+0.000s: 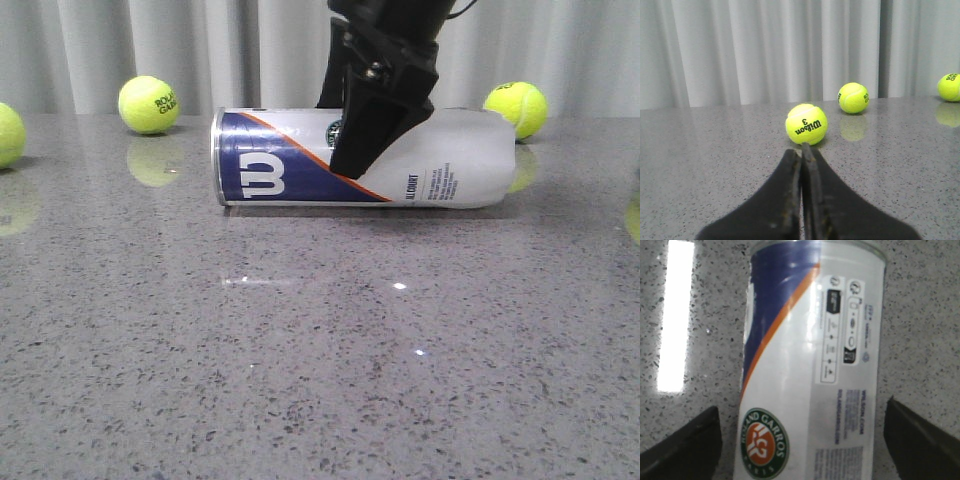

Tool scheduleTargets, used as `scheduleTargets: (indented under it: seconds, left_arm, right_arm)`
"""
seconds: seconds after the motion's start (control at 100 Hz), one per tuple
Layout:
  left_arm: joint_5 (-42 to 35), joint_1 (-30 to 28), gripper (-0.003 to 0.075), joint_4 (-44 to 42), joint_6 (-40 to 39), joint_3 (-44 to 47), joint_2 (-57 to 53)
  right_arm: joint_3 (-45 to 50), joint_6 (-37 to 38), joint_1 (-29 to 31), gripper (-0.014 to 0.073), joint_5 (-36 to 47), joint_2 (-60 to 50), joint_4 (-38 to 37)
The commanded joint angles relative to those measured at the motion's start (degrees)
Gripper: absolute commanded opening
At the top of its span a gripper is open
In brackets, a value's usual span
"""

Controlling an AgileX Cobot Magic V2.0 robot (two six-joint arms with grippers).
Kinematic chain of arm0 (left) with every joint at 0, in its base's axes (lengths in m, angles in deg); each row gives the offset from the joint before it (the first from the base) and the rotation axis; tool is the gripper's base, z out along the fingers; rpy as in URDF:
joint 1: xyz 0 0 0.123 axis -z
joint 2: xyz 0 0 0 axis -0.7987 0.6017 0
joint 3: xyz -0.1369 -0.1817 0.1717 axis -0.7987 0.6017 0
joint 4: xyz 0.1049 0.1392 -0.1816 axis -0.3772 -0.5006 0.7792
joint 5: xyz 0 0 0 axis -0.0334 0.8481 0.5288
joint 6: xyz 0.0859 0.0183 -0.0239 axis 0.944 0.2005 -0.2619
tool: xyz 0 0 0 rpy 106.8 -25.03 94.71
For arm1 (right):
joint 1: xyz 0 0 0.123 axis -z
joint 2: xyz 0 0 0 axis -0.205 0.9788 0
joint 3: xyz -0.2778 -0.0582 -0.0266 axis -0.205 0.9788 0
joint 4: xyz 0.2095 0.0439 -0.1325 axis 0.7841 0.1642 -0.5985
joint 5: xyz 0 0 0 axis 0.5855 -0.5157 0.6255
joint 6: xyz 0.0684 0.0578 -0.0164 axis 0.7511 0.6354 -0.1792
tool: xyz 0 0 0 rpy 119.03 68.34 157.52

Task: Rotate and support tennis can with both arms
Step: 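Lower the can lying flat onto the table and open the right gripper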

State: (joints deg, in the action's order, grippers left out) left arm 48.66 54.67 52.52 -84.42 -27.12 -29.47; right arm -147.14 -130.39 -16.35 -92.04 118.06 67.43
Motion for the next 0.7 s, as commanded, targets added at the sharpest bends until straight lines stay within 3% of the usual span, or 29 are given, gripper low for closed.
scheduleTargets:
  seconds: [0.0,0.69]
  left_arm:
    - [-4.3,-0.2,-0.0021,-0.1,-0.6,2.7,-2.2]
    - [-4.3,-0.2,-0.0021,-0.1,-0.6,2.7,-2.2]
  right_arm:
    - [-1.8,-0.5,0.0,0.0647,0.6,-3.8,1.5]
    - [-1.8,0.9,0.0,0.0647,-0.2,-6.1,1.4]
